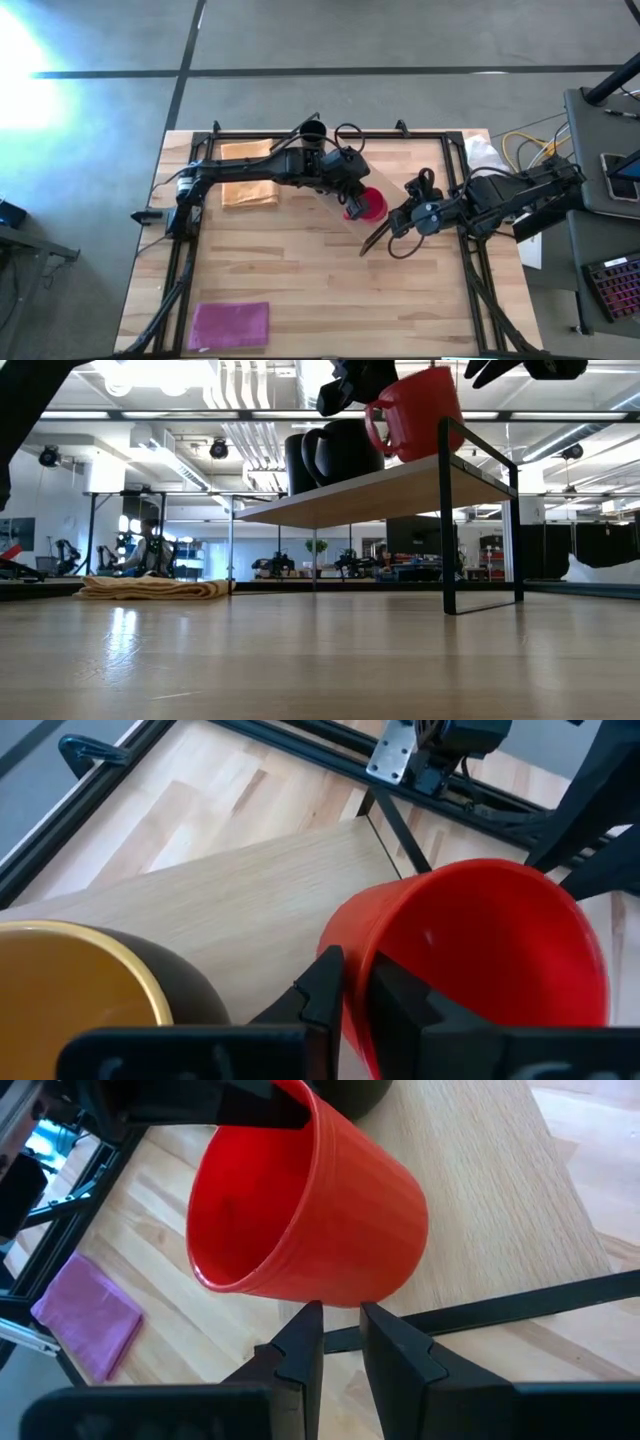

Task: Stack small to large cups/mugs on shelf
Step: Put the red mug on the shelf

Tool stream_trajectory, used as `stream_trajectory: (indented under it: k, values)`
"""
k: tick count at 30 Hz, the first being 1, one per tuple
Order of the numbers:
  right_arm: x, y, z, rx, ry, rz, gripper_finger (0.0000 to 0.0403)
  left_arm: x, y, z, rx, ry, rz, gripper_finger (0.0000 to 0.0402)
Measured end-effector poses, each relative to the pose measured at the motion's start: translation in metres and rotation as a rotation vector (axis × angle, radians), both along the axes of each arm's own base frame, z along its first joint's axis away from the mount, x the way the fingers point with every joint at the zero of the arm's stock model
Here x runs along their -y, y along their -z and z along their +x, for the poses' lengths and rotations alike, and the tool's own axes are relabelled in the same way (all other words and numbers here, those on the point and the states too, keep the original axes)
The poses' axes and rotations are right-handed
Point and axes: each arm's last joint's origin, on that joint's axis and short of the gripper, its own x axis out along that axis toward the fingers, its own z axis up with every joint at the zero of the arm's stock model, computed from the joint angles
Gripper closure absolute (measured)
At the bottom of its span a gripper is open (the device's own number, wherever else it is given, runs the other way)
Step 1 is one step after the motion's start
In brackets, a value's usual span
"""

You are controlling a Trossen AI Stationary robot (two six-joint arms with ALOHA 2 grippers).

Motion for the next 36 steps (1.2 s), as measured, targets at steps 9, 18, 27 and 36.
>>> stream_trajectory:
  k: [9,18,27,36]
  values:
    - [0.001,0.001,-0.001,-0.018,0.001,-0.006,0.0339,-0.001,0.004,0.0,-0.006,-0.019,-0.02,0.0315]
    - [0.001,0.001,-0.002,-0.02,0.001,-0.007,0.0339,-0.001,0.003,0.001,-0.002,-0.025,-0.013,0.0305]
    - [0.001,0.001,-0.002,-0.021,0.0,-0.007,0.0339,-0.002,-0.001,-0.001,0.007,-0.042,0.013,0.0307]
    - [0.0,0.001,-0.002,-0.023,-0.015,-0.004,0.0339,0.001,-0.032,-0.021,0.097,-0.045,0.032,0.0307]
